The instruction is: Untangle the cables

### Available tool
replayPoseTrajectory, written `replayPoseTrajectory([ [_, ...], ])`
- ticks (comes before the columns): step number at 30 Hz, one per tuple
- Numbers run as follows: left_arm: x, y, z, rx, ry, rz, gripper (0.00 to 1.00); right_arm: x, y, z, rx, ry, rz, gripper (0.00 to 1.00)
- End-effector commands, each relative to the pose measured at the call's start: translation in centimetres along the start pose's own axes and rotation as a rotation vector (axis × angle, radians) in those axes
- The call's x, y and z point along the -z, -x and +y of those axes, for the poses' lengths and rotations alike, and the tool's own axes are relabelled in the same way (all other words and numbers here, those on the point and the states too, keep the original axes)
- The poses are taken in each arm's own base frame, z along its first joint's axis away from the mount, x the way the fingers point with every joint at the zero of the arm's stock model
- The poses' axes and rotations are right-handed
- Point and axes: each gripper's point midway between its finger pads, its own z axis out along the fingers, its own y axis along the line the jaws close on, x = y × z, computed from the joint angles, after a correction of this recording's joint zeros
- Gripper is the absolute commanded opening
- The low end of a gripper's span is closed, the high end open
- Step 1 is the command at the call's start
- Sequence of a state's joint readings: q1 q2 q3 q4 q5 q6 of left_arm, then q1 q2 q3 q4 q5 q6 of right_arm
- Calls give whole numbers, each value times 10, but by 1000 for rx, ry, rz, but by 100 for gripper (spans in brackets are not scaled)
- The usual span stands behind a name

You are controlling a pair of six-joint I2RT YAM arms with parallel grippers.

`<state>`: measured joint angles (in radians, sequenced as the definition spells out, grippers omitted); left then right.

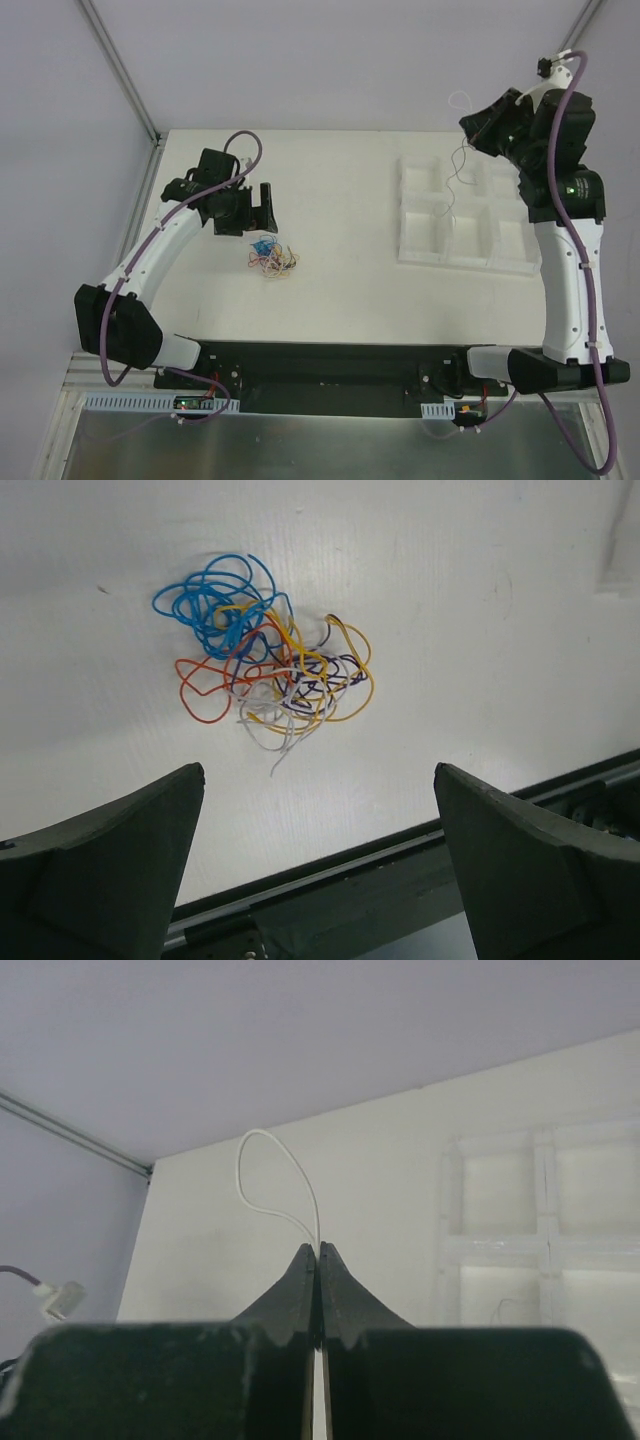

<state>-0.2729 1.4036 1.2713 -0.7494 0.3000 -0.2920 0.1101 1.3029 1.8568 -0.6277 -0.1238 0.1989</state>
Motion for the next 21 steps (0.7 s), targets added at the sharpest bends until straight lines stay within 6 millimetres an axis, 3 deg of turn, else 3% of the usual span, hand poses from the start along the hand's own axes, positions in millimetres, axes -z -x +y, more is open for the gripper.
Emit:
replayPoseTrajectory([
  [1, 37, 15, 16, 17, 121, -185, 99, -25, -30, -22, -3, -5, 32, 0],
  [7, 65, 8, 34, 177, 200, -299, 99, -49, -94, -61, -30, -75, 178, 0],
  [11, 76, -1, 30, 224, 164, -333, 99, -51, -115, -70, -55, -92, 234, 0],
  [15, 80, -9, 24, 239, 129, -334, 99, -47, -99, -59, -32, -68, 211, 0],
  [21, 78, -9, 24, 233, 122, -325, 99, -32, -34, -24, -15, -7, 81, 0],
])
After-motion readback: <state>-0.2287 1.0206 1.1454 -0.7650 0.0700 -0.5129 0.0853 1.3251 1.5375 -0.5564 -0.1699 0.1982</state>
